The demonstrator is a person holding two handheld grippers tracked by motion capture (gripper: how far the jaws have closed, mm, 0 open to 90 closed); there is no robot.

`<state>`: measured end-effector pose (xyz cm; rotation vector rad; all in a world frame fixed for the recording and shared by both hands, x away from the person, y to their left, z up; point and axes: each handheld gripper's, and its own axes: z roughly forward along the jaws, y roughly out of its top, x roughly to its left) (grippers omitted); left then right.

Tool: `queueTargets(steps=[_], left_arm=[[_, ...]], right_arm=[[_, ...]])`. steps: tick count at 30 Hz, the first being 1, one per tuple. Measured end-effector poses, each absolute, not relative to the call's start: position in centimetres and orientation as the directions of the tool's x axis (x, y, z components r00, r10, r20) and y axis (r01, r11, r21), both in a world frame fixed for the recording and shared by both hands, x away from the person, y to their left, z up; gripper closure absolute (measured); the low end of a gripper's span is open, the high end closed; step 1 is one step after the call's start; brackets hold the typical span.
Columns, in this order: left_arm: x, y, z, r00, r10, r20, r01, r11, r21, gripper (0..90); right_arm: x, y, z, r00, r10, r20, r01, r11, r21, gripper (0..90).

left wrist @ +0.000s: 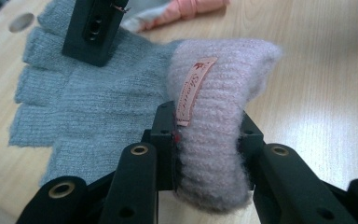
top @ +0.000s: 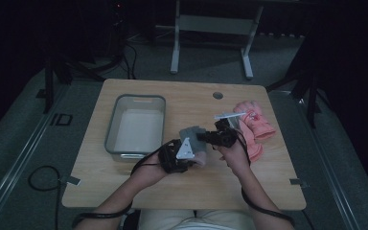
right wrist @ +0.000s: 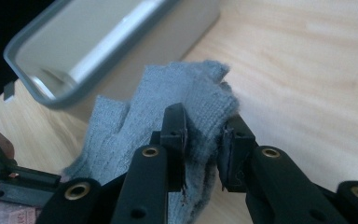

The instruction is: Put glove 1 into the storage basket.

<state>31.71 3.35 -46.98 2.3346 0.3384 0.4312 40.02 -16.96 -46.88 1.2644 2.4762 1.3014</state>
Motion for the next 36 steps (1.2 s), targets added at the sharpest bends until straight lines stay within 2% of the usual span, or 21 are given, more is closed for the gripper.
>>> queueTargets(steps=[7,18,36], left_arm=[[32.5,4.9,-44.6,0.903,0.371,0.216,0.122,-0.704,0.700,68.7],[34.0,8.0,-42.1,0.899,0.369,0.237,0.121,-0.728,0.675,68.6],[35.9,13.9,-41.1,0.884,0.391,0.257,0.153,-0.760,0.631,68.5]], right_arm=[[41.0,-15.4,-44.2,-0.684,0.677,0.271,0.600,0.311,0.737,75.0],[42.5,-12.2,-42.0,-0.716,0.649,0.255,0.565,0.326,0.758,75.1],[45.1,-5.0,-41.1,-0.750,0.616,0.239,0.534,0.352,0.769,75.1]])
